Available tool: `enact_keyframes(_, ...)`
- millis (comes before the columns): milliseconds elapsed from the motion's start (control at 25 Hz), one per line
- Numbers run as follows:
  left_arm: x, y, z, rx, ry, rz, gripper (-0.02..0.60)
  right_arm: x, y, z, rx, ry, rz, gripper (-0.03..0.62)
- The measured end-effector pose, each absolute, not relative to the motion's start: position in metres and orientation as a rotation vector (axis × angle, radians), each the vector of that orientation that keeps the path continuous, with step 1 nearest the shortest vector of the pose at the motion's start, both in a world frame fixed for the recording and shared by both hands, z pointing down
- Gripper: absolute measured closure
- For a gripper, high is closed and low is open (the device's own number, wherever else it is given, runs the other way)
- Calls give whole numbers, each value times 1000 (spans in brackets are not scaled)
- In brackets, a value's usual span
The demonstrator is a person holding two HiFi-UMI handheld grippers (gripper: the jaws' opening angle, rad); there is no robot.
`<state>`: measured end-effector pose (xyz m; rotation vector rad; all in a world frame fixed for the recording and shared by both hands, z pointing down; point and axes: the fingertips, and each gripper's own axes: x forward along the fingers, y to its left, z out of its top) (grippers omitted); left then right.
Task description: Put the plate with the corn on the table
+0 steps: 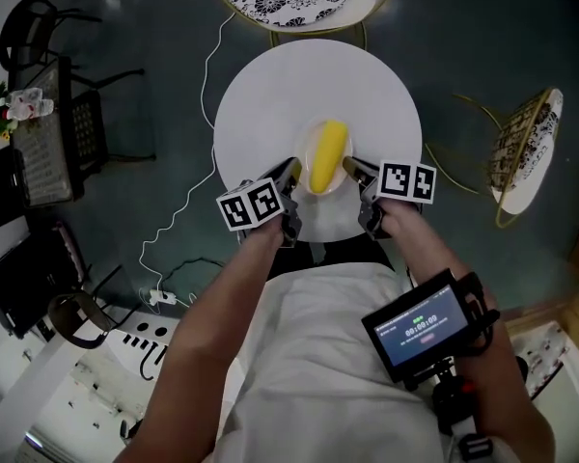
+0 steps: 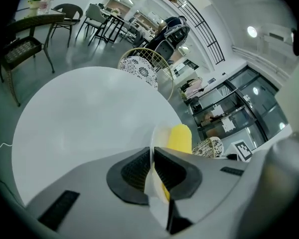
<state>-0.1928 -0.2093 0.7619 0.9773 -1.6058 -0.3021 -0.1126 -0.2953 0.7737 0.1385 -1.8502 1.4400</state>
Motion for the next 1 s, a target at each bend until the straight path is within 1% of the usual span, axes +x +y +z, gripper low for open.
enact_keyframes(520, -233, -217, 776, 949, -1675, -255, 546, -158, -306, 783, 173, -1930, 1268, 560)
enact_keyframes(1000, -233, -212, 790, 951, -1683, -122, 545, -156, -293, 797, 212, -1935, 1167, 560)
